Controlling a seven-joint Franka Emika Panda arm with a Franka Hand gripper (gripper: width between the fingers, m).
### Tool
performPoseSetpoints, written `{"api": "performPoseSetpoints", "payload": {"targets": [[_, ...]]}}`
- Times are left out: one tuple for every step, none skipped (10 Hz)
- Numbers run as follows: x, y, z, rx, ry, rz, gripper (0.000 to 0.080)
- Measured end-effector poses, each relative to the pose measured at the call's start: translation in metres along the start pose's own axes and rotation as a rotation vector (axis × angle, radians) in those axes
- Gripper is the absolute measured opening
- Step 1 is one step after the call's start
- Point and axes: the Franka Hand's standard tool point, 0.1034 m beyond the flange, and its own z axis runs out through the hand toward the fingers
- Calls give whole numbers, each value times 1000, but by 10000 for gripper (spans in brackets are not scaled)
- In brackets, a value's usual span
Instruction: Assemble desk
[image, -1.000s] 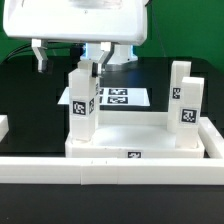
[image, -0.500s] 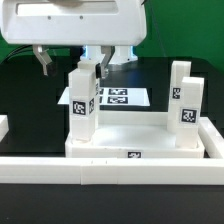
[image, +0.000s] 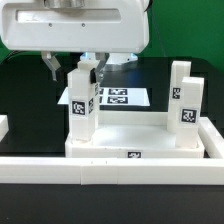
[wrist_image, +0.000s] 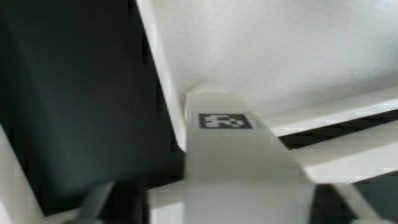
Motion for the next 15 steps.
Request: {"api": "performPoseSetpoints", "payload": {"targets": [[3,0,0,-4,15,-54,289],[3,0,0,-3,15,-44,289],[3,0,0,-3,15,-43,289],[3,0,0,-3,15,-25,289],[3,0,0,-3,15,-26,289],[3,0,0,-3,15,-18,289],[3,0,0,3,15,102,289],[3,1,0,11,20,259,289],[3,0,1,13,23,383,290],[3,-1,1,15,23,501,290],[2,-1,1,31,16,653,290],[2,-2,2,43,9,794,290],[2,-5,2,44,9,909,290],[2,-5,2,45,9,974,290],[3,-5,2,46,9,1031,290]]}}
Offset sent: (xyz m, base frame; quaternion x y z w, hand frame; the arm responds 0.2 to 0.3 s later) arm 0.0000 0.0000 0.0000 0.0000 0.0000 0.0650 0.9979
